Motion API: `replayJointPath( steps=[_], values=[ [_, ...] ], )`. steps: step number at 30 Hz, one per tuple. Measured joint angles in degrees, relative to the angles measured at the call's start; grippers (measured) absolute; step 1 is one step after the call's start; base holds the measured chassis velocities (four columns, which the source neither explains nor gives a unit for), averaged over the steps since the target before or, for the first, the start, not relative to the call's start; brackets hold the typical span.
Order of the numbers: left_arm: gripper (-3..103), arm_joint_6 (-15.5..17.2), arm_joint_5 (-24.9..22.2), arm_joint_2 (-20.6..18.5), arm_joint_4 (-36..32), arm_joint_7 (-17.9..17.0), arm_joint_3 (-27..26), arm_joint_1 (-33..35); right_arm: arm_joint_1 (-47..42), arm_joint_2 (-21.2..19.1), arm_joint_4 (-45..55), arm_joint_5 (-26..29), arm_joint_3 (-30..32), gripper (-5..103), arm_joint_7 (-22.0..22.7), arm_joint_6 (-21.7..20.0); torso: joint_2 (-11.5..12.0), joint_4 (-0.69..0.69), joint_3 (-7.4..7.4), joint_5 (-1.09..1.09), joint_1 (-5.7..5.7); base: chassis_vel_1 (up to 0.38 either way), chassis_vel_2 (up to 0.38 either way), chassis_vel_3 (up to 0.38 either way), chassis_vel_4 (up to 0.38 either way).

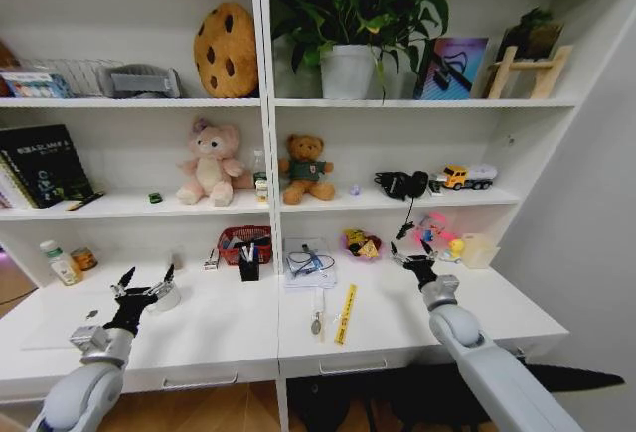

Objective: Organize the objects on the table.

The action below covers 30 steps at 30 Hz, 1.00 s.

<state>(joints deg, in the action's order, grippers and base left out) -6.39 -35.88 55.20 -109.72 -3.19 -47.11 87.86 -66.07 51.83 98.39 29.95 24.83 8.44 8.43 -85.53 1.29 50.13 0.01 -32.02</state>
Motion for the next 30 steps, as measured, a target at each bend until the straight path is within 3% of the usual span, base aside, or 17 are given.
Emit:
replayJointPath(
  steps=[7, 15, 30],
  values=[
    [100, 0.0, 0.0, 0.0, 0.0, 0.0, 0.0, 0.0, -11.53, -0.57, 5.91, -1.86, 6.86, 100, -0.24, 5.5, 0.0, 0.0, 0.01, -0.01, 0.0, 0.0, 0.0, 0.0, 0.0],
    [100, 0.0, 0.0, 0.0, 0.0, -0.01, 0.0, 0.0, -17.81, 0.4, 7.97, -5.71, 11.29, 100, 1.6, 9.55, 0.0, 0.0, 0.01, -0.01, 0.0, 0.0, 0.0, 0.0, 0.0],
    [100, 0.0, 0.0, 0.0, 0.0, -0.01, 0.0, 0.0, -17.18, 0.45, 6.74, -5.04, 11.11, 100, 1.86, 9.37, 0.0, -0.01, 0.02, -0.01, -0.01, 0.0, 0.0, 0.0, 0.0]
  ],
)
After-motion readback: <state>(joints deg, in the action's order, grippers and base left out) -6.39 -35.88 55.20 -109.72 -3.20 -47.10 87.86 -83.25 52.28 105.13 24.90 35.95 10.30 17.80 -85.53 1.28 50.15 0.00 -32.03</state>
